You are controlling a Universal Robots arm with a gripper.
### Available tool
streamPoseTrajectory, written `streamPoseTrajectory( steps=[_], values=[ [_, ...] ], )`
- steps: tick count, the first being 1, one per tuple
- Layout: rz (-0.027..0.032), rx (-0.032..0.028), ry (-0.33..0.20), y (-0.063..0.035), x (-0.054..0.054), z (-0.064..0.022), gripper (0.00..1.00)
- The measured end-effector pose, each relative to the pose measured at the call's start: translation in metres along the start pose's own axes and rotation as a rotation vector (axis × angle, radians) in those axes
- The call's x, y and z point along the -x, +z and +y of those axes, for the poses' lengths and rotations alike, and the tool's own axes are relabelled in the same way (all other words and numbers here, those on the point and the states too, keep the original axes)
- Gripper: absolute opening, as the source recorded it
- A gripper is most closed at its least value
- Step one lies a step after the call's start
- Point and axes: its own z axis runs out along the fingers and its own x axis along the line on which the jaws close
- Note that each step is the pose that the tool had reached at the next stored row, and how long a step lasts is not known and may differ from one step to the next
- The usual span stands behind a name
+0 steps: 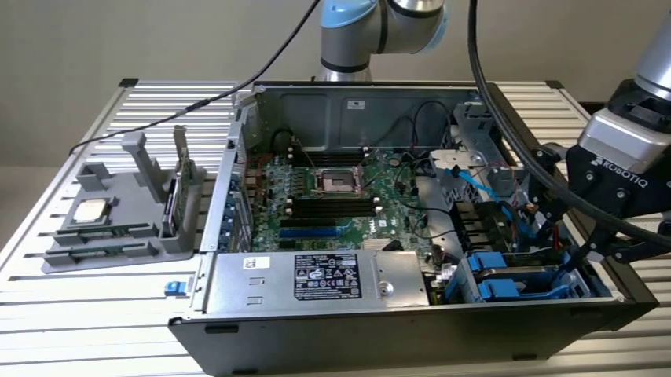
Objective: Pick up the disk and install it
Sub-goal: 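Insert the disk into the insertion slot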
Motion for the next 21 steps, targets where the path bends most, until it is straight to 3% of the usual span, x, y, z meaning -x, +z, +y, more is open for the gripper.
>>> streamPoseTrajectory(
  steps=[2,10,21],
  values=[
    [-0.0069,-0.0030,0.007,0.0003,-0.001,0.0000,0.43],
    [-0.0205,-0.0075,0.028,0.0008,-0.006,0.0012,0.43],
    [-0.0539,-0.0227,0.059,0.0032,-0.011,0.0014,0.43]
  ],
)
